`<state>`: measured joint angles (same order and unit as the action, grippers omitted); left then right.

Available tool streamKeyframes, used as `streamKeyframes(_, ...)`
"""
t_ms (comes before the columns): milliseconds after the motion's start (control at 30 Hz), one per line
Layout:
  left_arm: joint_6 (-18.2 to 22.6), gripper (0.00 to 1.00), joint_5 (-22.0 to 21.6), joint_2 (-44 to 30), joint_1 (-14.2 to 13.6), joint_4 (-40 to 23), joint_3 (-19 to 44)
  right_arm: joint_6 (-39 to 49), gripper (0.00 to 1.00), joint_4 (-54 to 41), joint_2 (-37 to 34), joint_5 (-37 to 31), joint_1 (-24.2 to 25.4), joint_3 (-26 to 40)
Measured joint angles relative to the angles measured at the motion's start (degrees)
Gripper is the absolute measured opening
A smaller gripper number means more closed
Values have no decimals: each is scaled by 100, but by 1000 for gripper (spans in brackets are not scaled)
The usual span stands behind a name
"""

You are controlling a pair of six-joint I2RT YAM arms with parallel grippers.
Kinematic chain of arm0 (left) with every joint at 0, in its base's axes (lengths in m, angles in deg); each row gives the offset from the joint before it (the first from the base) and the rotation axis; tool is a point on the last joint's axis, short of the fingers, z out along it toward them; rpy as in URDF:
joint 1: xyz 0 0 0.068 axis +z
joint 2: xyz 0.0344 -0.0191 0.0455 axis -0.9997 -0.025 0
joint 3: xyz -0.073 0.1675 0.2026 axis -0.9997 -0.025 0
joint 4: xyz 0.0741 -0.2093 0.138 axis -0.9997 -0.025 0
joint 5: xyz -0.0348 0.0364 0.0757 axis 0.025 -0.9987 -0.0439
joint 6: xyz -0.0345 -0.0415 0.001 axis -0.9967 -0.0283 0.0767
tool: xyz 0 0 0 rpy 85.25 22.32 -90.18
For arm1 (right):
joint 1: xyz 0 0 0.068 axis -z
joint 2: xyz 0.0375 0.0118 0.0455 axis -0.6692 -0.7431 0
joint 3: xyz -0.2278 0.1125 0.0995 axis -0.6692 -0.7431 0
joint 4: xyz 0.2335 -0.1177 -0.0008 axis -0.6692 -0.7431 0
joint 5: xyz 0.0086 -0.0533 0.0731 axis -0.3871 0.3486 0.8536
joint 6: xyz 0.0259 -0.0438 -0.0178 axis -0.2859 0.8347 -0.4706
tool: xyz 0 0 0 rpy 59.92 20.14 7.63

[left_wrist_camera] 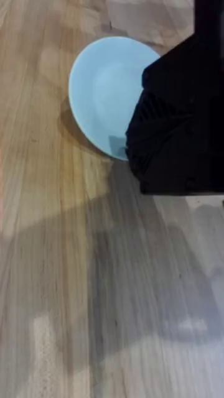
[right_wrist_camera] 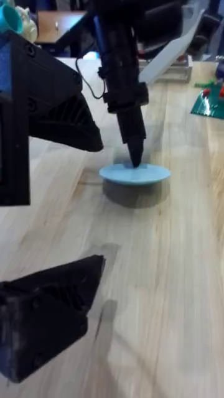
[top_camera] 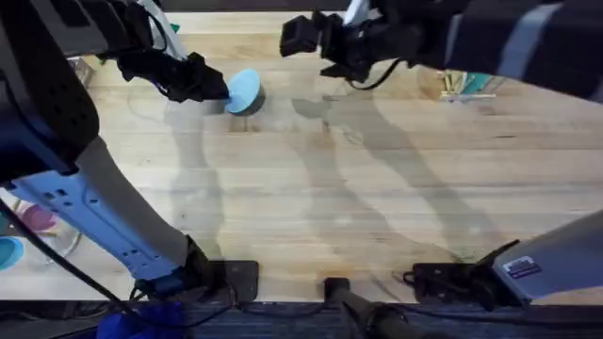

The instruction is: Pick up the plates from the table one by one and place each into a slot on the dish rack.

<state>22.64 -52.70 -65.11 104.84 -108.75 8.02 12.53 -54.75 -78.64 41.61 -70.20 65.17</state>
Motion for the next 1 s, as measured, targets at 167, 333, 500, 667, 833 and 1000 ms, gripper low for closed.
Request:
streamKeyframes(167, 0, 40, 1, 0, 0, 1, 0, -379, 993, 578, -393, 15, -198, 0)
streamKeyframes(333, 0, 40, 1, 0, 0, -1, 0, -933, 993, 948, -729, 15, -341, 0)
streamKeyframes(500, 0, 40, -1, 0, 0, 1, 0, -1205, 995, 1507, -1000, 5, -475, 0)
streamKeyframes(667, 0, 40, 1, 0, 0, 0, 0, -1547, 995, 1718, -1187, -49, -624, 0)
streamKeyframes(833, 0, 40, 1, 0, 0, 1, 0, -1727, 995, 2133, -1425, -77, -749, 0)
streamKeyframes(1000, 0, 40, 1, 0, 0, 1, 0, -1993, 995, 2427, -1682, -96, -876, 0)
